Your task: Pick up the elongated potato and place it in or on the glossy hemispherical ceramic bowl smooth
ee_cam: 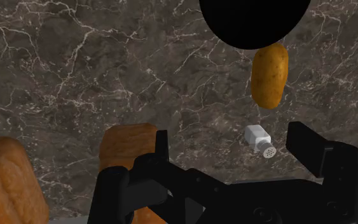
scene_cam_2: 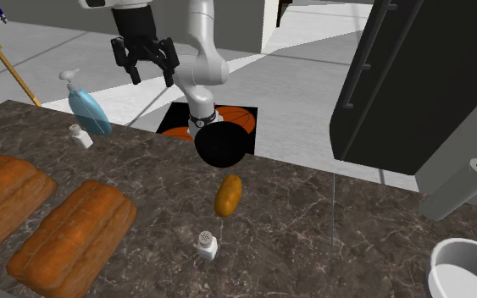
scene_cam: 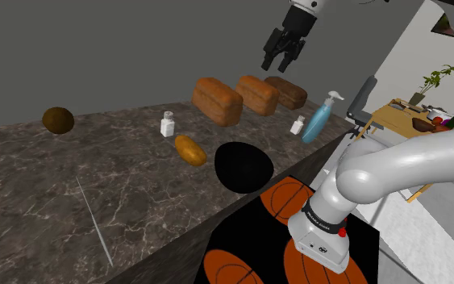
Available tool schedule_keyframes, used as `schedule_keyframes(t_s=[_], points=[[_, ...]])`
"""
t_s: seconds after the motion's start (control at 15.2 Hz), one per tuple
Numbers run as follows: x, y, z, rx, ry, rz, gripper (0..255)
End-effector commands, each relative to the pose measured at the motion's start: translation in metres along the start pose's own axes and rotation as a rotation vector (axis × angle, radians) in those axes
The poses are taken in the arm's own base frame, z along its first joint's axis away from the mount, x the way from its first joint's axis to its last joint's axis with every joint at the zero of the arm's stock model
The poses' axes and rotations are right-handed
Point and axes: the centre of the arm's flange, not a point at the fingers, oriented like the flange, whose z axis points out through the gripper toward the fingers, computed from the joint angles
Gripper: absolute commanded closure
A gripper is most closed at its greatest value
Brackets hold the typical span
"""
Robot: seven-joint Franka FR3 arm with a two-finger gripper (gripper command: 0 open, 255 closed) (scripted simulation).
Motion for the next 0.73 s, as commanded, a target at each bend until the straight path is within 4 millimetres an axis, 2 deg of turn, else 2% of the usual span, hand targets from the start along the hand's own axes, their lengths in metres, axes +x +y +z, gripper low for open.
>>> schedule_keyframes(t_s=[0.0, 0.66], points=[[0.000, 0.000, 0.000, 0.000, 0.000, 0.000, 0], [0.031, -0.083, 0.106, -0.055, -0.029, 0.004, 0]])
